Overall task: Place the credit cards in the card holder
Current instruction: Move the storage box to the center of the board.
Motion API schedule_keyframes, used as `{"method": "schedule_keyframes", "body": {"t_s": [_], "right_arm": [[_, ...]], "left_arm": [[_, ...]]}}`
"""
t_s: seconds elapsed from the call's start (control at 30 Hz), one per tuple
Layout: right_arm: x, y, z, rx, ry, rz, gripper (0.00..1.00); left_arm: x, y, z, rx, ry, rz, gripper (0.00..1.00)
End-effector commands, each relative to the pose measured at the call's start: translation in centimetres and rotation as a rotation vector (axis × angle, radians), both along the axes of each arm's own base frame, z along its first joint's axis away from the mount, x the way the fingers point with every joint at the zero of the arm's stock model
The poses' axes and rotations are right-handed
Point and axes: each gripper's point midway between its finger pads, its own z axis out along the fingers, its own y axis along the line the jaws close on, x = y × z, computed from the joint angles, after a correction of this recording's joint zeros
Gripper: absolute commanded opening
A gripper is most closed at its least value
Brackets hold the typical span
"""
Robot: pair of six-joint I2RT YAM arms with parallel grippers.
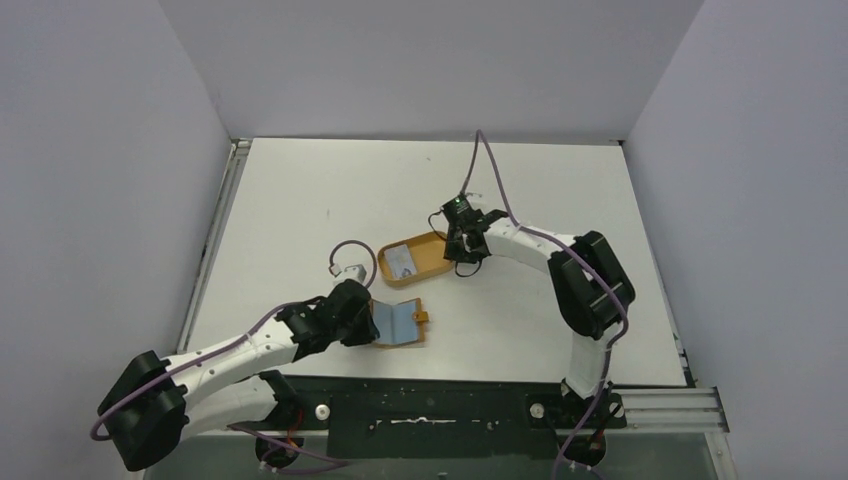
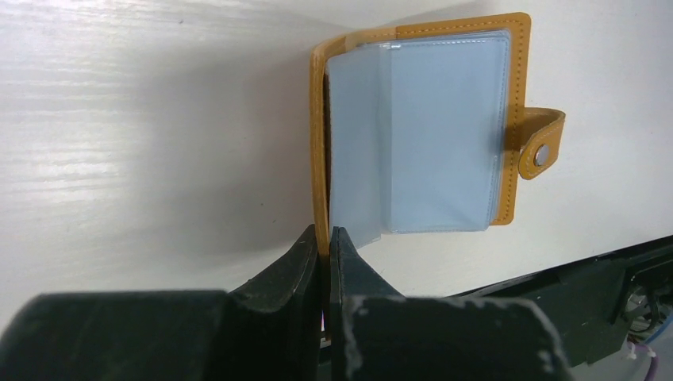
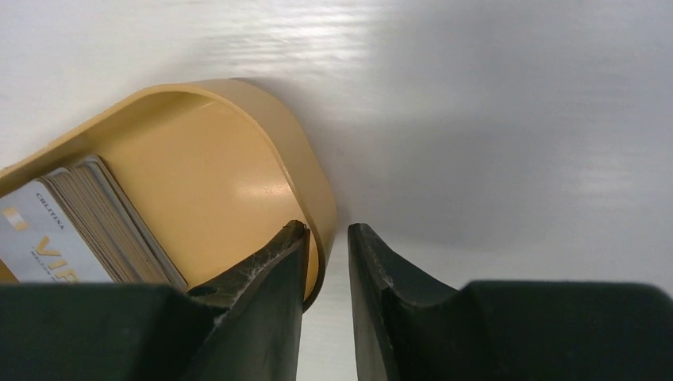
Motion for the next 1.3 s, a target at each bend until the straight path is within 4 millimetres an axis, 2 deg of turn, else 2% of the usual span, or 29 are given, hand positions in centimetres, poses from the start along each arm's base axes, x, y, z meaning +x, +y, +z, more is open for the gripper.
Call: {"method": "schedule_keyframes", "body": {"t_s": [0.0, 0.07, 0.17, 0.23, 0.3, 0.37, 0.47, 0.73, 0.9, 1.0, 1.1, 1.27], "right_arm": [[-0.8, -4.0, 2.1, -0.034, -0.070, -0.099, 0.26], [-1.8, -5.0, 2.0, -0.025, -0.056, -0.102, 0.29], [-2.6, -5.9, 2.6, -0.010, -0.061, -0.080, 0.40], [-2.3, -6.7, 3.6, -0.017, -0.078, -0.067, 0.48], [-1.8, -7.4, 4.4, -0.029, -0.086, -0.056, 0.52], [-1.0, -8.1, 4.8, -0.026, -0.080, -0.054, 0.54], [0.0, -7.5, 5.2, 0.011, -0.062, -0.007, 0.54], [1.8, -5.1, 4.9, 0.043, -0.020, 0.082, 0.53], [1.7, -3.8, 4.2, 0.058, 0.002, 0.111, 0.54], [1.4, -4.0, 3.2, 0.035, 0.031, 0.113, 0.52], [1.1, -4.9, 2.3, 0.003, 0.049, 0.096, 0.43], [1.0, -8.2, 1.6, -0.030, 0.044, -0.010, 0.25]], "left_arm": [[2.0, -2.6, 1.9, -0.073, -0.058, -0.031, 0.00], [2.3, -3.2, 1.7, -0.077, -0.056, -0.038, 0.00], [2.7, -4.0, 1.7, -0.091, -0.056, -0.051, 0.00], [2.8, -4.3, 1.7, -0.096, -0.055, -0.056, 0.00], [2.9, -4.4, 1.6, -0.099, -0.054, -0.059, 0.00], [2.9, -4.6, 1.7, -0.101, -0.056, -0.063, 0.00], [2.8, -4.6, 1.5, -0.098, -0.049, -0.066, 0.00], [2.6, -4.4, 1.2, -0.100, -0.043, -0.062, 0.00], [2.5, -4.4, 1.1, -0.097, -0.037, -0.060, 0.00], [2.4, -4.3, 1.0, -0.095, -0.035, -0.058, 0.00], [2.4, -4.2, 1.0, -0.092, -0.033, -0.058, 0.00], [2.5, -4.2, 1.0, -0.090, -0.034, -0.056, 0.00]]}}
